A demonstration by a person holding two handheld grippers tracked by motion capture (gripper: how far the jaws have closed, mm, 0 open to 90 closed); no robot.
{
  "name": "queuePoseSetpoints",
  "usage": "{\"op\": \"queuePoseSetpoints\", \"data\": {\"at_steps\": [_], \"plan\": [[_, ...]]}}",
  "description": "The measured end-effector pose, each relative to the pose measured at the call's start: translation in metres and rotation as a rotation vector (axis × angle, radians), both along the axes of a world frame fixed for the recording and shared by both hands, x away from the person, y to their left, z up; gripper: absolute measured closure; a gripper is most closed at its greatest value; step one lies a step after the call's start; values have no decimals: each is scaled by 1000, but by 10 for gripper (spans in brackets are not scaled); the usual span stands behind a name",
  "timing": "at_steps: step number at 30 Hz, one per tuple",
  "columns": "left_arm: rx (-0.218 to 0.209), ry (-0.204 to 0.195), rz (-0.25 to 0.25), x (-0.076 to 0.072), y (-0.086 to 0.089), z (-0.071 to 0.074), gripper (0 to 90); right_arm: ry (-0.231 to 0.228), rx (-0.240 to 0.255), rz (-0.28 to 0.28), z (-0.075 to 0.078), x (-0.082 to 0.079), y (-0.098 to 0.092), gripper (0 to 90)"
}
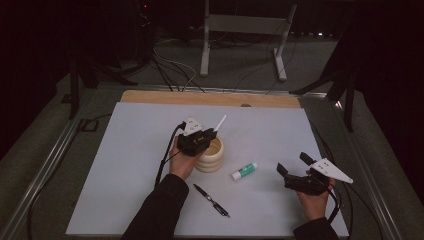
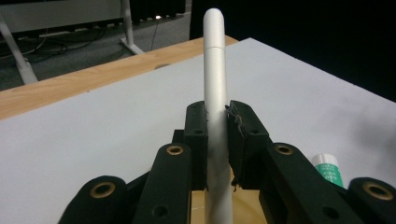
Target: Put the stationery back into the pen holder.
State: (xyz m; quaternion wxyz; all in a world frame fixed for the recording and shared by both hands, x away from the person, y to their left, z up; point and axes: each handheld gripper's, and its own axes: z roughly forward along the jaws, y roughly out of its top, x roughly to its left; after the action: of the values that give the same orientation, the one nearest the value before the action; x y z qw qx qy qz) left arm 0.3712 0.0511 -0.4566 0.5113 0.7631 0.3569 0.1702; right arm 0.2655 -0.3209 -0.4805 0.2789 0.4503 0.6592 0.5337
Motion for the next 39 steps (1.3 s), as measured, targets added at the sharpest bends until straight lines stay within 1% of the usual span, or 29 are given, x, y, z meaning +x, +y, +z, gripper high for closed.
{"op": "queuePoseSetpoints", "data": {"at_steps": [6, 23, 39], "plan": [[12, 5, -6, 0, -3, -2, 790, 0, 0, 0, 0, 0, 0, 2], [14, 21, -3, 1, -3, -2, 786, 1, -2, 0, 0, 0, 0, 2], [22, 22, -11, 1, -3, -2, 780, 1, -2, 0, 0, 0, 0, 2]]}}
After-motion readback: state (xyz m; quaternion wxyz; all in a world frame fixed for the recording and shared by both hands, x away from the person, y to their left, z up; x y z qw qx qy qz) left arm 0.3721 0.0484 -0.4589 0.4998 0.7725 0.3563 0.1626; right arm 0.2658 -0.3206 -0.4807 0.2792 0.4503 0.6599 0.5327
